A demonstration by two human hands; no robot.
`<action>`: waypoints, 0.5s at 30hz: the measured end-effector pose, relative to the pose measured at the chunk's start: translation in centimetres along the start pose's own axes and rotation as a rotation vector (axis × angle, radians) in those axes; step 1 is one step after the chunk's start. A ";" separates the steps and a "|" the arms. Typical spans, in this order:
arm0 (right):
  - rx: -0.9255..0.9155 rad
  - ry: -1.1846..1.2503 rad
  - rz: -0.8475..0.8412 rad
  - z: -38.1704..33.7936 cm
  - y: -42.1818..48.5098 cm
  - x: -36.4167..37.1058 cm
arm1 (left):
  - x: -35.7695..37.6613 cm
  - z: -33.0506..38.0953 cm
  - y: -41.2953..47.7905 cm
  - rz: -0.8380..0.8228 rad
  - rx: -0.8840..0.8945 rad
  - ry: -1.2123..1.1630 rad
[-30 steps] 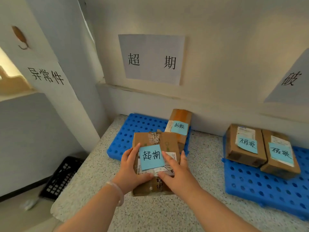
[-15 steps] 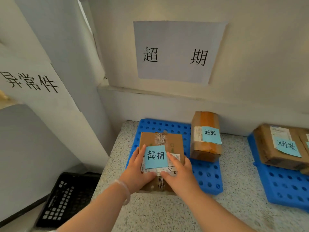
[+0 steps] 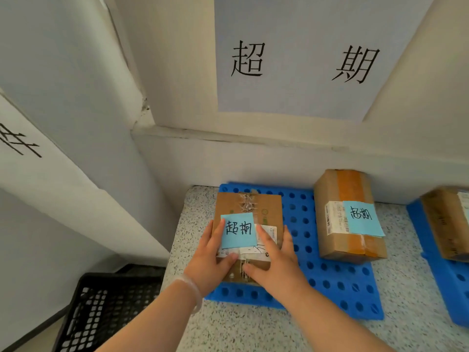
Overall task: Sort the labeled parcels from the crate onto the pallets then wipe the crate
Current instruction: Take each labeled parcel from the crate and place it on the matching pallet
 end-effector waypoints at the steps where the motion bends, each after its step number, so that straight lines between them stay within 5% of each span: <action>1: 0.005 0.006 0.006 -0.3 0.9 -0.4 | -0.4 0.1 1.0 0.000 -0.002 -0.004; 15: -0.002 -0.039 0.086 -1.9 6.8 -3.3 | -2.6 0.4 7.6 0.075 0.018 0.002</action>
Point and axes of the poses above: each hand's wrist, its own y-axis towards the middle knuckle, its own x-axis out of the palm, z = x × y, the point moved 10 cm from there along y, towards the middle knuckle, and after that the axes turned 3 degrees about -z, right-handed, at the moved point
